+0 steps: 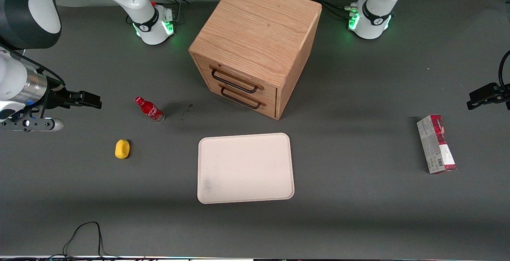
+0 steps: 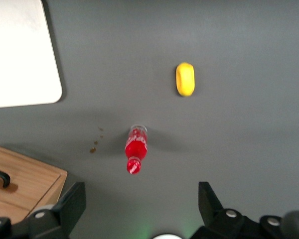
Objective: Place coke bottle on tray
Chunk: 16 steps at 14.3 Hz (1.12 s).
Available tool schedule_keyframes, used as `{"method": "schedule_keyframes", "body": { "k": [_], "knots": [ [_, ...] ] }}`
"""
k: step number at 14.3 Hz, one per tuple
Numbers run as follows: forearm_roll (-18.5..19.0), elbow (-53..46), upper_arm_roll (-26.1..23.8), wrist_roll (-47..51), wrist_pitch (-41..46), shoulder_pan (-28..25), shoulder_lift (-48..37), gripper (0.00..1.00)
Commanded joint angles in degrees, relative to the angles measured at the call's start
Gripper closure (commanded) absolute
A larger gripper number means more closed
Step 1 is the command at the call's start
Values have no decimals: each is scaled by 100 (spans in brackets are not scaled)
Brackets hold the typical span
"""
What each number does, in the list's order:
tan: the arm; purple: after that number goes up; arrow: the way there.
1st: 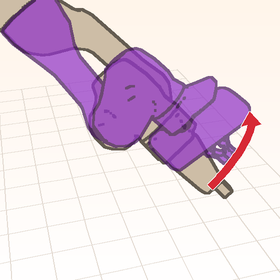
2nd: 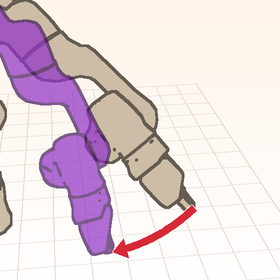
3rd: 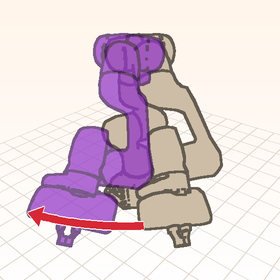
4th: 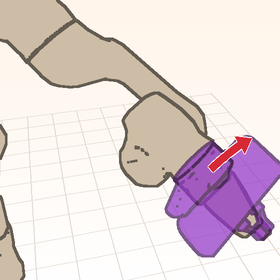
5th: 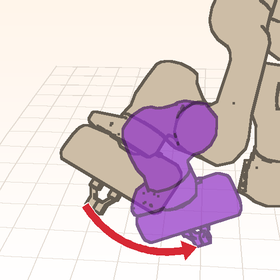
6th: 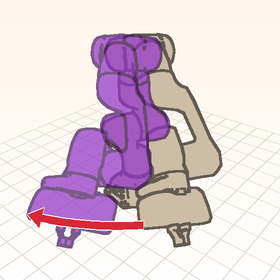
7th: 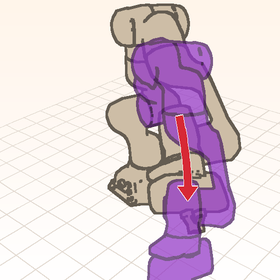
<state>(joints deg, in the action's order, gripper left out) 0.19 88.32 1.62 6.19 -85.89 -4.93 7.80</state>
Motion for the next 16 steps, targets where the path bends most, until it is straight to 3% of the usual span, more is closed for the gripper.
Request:
{"method": "schedule_keyframes", "body": {
  "k": [1,4,7,13,16],
  "knots": [
    [-125,228,31,128,169,-96,-427,0],
    [-266,974,5,119,196,-122,-1287,0],
    [-283,1871,31,128,-32,-483,-2053,0],
    [-283,2268,22,119,-340,-483,-2125,0],
    [-283,3057,22,102,-1041,-492,-2431,0]
  ]
}}
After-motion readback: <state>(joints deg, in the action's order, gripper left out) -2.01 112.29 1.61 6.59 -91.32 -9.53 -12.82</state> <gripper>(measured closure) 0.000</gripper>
